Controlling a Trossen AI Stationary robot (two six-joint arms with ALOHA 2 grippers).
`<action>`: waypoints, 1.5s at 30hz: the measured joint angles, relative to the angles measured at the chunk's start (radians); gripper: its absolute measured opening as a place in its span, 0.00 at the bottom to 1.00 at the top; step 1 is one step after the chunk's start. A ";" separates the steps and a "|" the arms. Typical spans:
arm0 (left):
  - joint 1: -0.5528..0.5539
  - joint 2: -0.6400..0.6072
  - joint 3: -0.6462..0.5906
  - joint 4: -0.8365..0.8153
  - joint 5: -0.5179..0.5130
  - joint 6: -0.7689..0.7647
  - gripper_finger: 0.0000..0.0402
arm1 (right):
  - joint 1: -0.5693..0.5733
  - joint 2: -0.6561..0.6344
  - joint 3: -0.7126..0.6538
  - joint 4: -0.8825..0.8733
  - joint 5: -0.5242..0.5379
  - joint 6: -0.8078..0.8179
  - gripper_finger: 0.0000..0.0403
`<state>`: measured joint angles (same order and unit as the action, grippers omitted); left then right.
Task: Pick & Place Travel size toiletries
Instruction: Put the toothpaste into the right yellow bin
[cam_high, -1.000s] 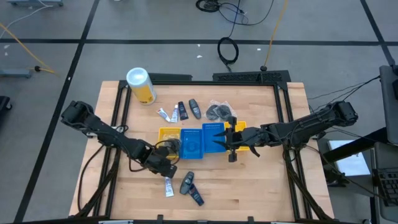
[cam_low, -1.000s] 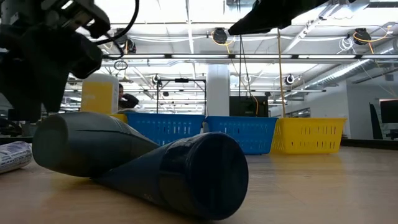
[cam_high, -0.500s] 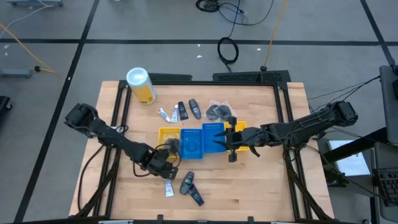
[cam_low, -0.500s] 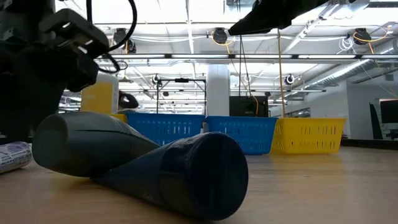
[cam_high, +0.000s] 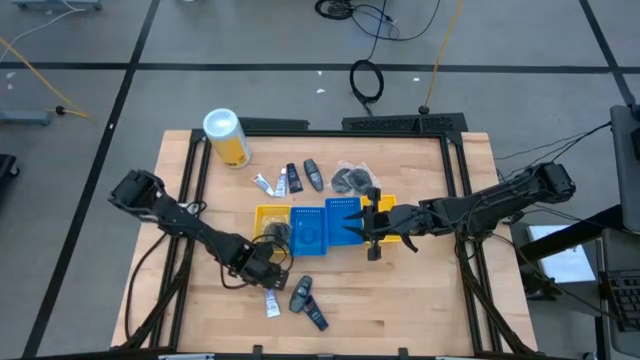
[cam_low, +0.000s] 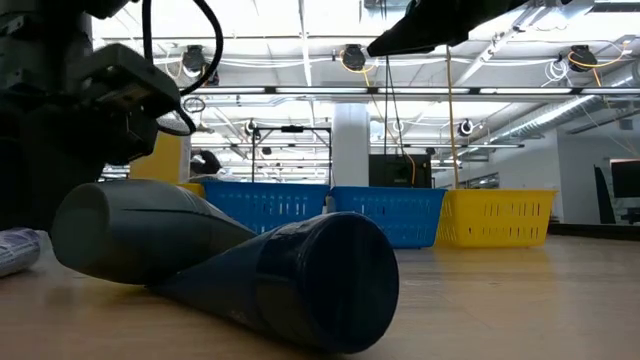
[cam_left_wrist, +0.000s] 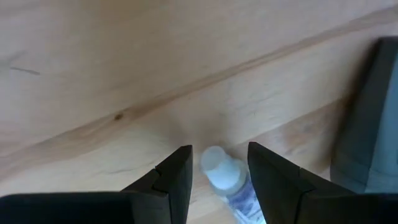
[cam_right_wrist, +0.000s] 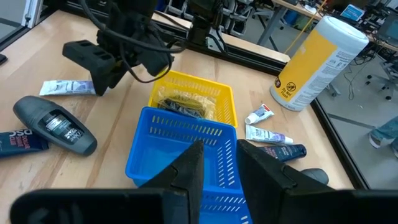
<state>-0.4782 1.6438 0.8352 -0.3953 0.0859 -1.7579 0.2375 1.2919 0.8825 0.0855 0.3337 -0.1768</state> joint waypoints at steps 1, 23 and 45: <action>0.000 0.006 0.000 -0.004 0.001 -0.005 0.38 | 0.000 0.000 0.000 0.000 0.000 0.000 0.23; 0.004 0.033 0.002 0.038 0.045 0.029 0.06 | 0.000 0.000 0.000 -0.008 0.000 0.000 0.23; 0.006 -0.074 0.412 -0.241 -0.371 0.552 0.06 | 0.000 0.000 0.000 -0.008 -0.016 0.024 0.23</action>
<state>-0.4725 1.5701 1.2473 -0.6367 -0.2847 -1.2062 0.2375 1.2919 0.8825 0.0776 0.3182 -0.1524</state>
